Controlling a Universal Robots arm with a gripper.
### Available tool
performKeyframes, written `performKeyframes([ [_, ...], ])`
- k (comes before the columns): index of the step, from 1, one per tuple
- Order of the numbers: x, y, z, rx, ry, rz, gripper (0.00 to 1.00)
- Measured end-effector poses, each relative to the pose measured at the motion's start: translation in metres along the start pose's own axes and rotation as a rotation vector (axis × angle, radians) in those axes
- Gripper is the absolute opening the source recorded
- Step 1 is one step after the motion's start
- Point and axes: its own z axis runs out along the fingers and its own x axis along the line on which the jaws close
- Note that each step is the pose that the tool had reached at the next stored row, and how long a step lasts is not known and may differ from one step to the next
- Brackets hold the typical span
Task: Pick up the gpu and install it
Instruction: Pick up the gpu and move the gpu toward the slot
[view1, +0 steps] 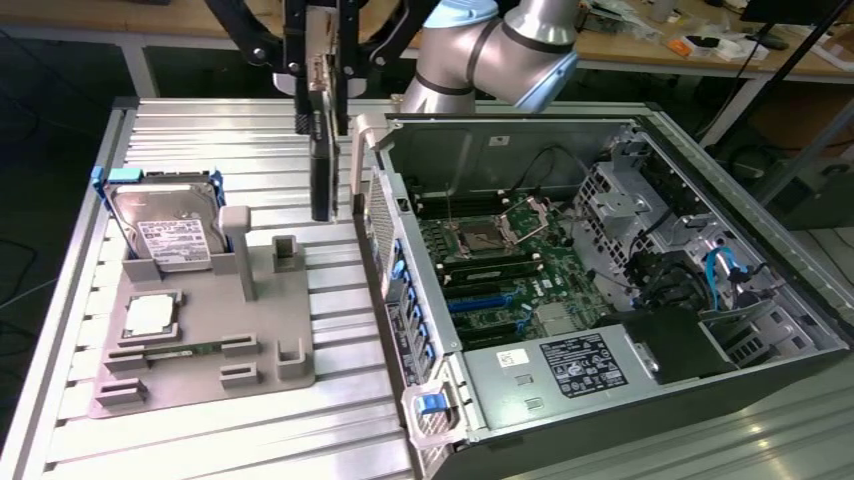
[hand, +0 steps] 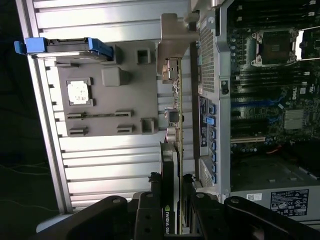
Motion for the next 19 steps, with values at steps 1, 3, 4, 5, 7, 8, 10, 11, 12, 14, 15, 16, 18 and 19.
performKeyframes([
  [1, -0.003, 0.0002, 0.0002, 0.0, 0.0, 0.0, 0.27],
  [3, -0.011, 0.0008, 0.0006, 0.0001, 0.0001, 0.0, 0.27],
  [4, -0.015, 0.0012, 0.001, 0.0, -0.0001, 0.0, 0.27],
  [5, -0.02, 0.0015, 0.0012, 0.0, -0.0001, 0.0, 0.27],
  [7, -0.028, 0.0021, 0.0017, 0.0001, -0.0003, -0.001, 0.27],
  [8, -0.034, 0.0027, 0.0021, 0.0001, -0.0005, -0.001, 0.27],
  [10, -0.042, 0.0034, 0.0029, 0.0, -0.001, -0.002, 0.27],
  [11, -0.045, 0.0036, 0.0032, -0.0002, -0.0015, -0.002, 0.27],
  [12, -0.049, 0.004, 0.0035, -0.0001, -0.0017, -0.002, 0.27],
  [14, -0.055, 0.0045, 0.0041, -0.0001, -0.0025, -0.003, 0.27],
  [15, -0.059, 0.0047, 0.0043, -0.0002, -0.0031, -0.003, 0.27],
  [16, -0.062, 0.0049, 0.0044, -0.0004, -0.0041, -0.003, 0.27],
  [18, -0.068, 0.0053, 0.0043, -0.0024, -0.0078, -0.002, 0.27],
  [19, -0.071, 0.0055, 0.0043, -0.0039, -0.0096, -0.002, 0.27],
])
